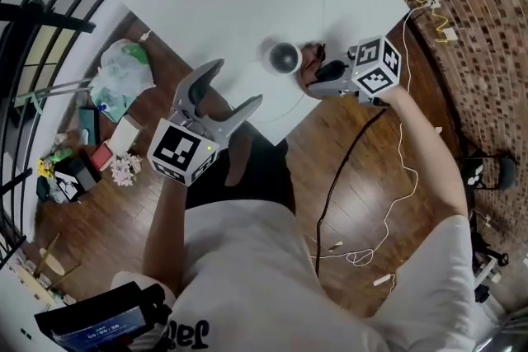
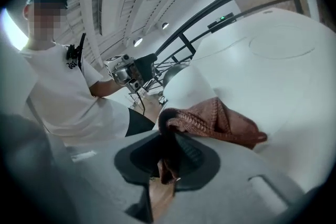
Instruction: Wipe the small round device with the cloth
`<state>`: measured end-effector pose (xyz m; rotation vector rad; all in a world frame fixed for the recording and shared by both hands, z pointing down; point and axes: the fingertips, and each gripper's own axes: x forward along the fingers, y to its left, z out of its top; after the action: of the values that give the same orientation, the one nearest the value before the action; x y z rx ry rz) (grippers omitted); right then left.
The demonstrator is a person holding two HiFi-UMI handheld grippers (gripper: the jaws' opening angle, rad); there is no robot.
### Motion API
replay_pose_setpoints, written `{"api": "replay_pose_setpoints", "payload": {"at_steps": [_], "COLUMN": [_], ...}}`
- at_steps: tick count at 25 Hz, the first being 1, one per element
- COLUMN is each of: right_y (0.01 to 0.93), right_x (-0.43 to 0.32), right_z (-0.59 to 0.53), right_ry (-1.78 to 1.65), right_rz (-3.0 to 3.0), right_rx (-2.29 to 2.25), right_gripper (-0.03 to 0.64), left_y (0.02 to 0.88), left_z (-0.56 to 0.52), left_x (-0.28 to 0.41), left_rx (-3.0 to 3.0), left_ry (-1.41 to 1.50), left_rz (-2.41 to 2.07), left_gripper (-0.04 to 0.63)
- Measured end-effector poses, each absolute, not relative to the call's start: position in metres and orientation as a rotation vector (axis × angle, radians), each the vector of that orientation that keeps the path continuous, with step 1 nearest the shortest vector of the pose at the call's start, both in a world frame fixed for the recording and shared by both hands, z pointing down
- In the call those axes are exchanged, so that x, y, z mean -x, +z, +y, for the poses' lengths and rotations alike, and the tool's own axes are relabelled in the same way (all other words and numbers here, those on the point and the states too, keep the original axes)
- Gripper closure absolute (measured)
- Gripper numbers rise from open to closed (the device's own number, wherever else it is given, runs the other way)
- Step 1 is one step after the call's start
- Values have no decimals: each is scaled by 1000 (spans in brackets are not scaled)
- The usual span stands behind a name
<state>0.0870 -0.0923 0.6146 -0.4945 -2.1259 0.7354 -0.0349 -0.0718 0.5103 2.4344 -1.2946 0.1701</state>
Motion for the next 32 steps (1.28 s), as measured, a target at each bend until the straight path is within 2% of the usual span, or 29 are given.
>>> {"api": "replay_pose_setpoints", "payload": {"at_steps": [6,11,19,32], "right_y": [611,562,524,544], "right_x": [-76,-57,-15,-26], "right_z": [-18,17,-93,-211], "right_ry": [767,552,269,332], "right_rz": [-2043,-2024,-2112,-2119], "right_rx": [651,846,563,334], "right_gripper": [571,571,571,572], "left_y": [506,495,483,485], "left_z": [-68,-65,-63,-85], "left_x": [45,61,82,83], "left_rx": [-2451,-2459,-2420,-2381], "left_ry": [179,187,150,152], "left_rz": [-1292,-1331,-1422,-1463], "left_gripper": [202,202,202,202]}}
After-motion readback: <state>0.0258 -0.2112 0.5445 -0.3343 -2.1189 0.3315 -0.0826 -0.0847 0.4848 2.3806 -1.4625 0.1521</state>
